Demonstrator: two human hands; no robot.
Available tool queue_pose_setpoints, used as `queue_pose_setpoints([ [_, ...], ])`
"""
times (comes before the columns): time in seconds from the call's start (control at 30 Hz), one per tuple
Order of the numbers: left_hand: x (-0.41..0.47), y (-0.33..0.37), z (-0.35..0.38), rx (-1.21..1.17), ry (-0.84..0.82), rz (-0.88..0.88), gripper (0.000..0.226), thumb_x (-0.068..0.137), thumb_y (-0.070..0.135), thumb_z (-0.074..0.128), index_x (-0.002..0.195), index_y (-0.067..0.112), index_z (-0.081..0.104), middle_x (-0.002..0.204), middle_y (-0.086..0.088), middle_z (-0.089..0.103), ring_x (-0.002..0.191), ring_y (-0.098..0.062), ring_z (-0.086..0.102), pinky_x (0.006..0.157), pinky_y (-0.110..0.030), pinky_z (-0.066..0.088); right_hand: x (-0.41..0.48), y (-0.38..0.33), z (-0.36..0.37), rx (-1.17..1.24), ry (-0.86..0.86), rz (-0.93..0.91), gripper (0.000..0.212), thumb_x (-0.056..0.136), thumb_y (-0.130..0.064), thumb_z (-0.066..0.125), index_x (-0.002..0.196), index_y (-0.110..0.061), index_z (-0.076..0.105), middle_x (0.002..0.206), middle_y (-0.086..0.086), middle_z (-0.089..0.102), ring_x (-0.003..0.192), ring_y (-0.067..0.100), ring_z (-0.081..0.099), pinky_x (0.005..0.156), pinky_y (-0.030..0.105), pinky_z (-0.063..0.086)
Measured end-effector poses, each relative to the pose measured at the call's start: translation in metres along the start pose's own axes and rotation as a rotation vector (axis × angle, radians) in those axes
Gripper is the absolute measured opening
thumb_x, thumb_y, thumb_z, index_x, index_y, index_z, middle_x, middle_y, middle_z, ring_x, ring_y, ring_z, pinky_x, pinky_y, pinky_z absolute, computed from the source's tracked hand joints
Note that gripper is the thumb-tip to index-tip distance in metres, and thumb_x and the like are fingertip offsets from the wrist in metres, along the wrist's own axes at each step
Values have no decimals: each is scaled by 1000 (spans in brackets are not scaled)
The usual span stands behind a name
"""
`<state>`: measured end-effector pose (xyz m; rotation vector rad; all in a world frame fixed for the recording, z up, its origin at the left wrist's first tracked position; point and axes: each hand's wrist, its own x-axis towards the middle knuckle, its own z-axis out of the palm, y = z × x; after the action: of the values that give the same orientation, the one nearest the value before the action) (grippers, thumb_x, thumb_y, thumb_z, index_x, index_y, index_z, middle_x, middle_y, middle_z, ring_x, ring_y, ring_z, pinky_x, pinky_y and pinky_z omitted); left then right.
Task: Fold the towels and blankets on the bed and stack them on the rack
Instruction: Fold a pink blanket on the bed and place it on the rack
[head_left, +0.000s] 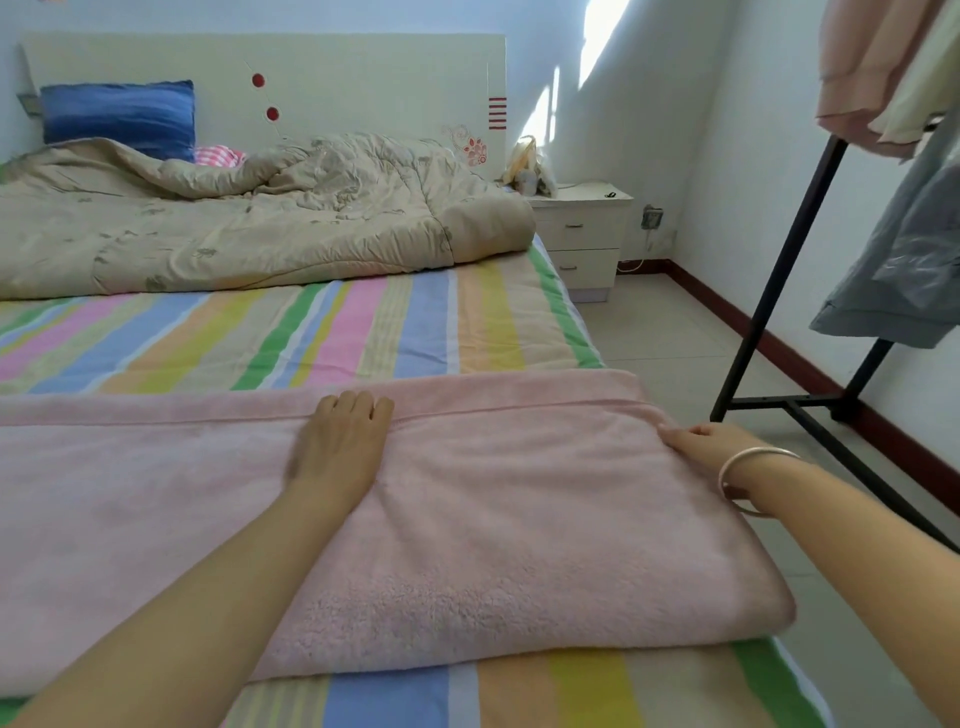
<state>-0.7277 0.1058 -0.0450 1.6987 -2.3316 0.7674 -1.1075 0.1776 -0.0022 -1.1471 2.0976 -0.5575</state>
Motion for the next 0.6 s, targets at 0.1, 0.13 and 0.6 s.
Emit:
queue_pose_setpoints([
  [0.1, -1, 19, -10, -71, 29, -54, 35, 64, -6, 63, 96, 8, 66, 85, -13, 60, 78, -33, 57, 76, -42, 44, -17, 18, -2, 126, -108, 80, 39, 86, -53, 62, 103, -17, 63, 104, 4, 64, 95, 26, 63, 87, 39, 52],
  [0.13, -2, 29, -18, -153, 24, -88, 35, 65, -4, 59, 97, 9, 66, 89, -13, 60, 81, -33, 57, 78, -43, 44, -18, 23, -1, 174, -114, 87, 39, 85, -51, 64, 103, -16, 63, 101, 4, 65, 93, 26, 63, 85, 39, 53],
  [0.6, -35, 193, -75, -457, -445, 38, 87, 78, 69, -7, 155, 29, -8, 163, -6, -9, 149, -34, -11, 114, -62, -10, -73, 36, 14, -338, 70, 42, 71, 82, -76, 38, 117, -16, 54, 105, 5, 61, 91, 26, 58, 75, 34, 45],
])
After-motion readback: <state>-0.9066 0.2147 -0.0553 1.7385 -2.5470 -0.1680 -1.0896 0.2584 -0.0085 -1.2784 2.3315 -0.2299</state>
